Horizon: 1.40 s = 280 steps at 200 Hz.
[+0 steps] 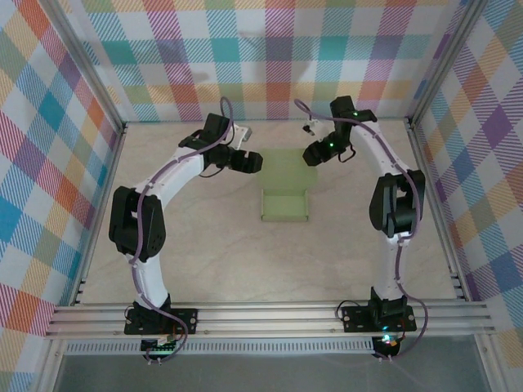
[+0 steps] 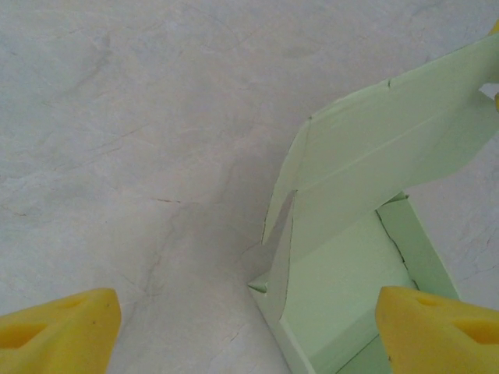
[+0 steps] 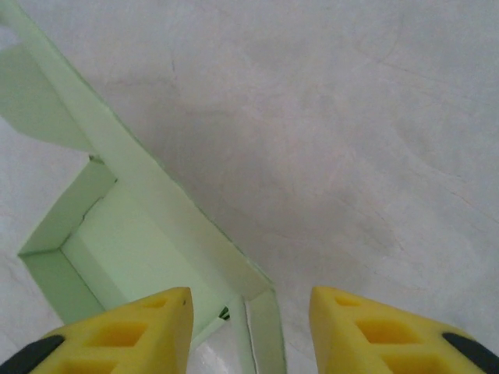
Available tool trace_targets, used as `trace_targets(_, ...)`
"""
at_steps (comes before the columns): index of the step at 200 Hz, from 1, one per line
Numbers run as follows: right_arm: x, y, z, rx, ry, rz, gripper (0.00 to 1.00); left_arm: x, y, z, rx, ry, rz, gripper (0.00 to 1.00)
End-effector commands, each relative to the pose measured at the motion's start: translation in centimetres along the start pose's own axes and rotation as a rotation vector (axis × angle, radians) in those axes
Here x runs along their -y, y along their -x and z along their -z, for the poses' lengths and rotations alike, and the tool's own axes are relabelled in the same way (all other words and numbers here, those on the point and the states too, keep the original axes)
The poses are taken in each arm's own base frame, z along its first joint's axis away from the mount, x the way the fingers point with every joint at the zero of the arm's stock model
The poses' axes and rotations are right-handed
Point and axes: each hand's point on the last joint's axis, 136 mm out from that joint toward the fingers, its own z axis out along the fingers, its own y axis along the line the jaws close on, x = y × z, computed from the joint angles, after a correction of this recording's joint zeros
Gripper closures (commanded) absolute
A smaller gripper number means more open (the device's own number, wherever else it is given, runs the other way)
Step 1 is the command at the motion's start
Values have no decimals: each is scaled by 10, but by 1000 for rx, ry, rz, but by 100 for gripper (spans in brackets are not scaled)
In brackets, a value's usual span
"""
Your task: Fold the paper box
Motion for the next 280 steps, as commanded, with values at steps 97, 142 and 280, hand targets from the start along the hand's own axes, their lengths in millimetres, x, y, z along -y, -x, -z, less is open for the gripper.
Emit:
trace_targets(97, -6, -14, 0, -76, 42, 33, 95, 4, 3, 0, -13, -32, -31, 15)
trace_targets(142, -5, -12, 3, -69, -1, 69, 100, 3, 5, -3, -21, -21, -51, 15)
trace_targets(280, -8, -4, 11, -52, -43, 61, 100, 21, -11, -34, -190, -22, -148, 62)
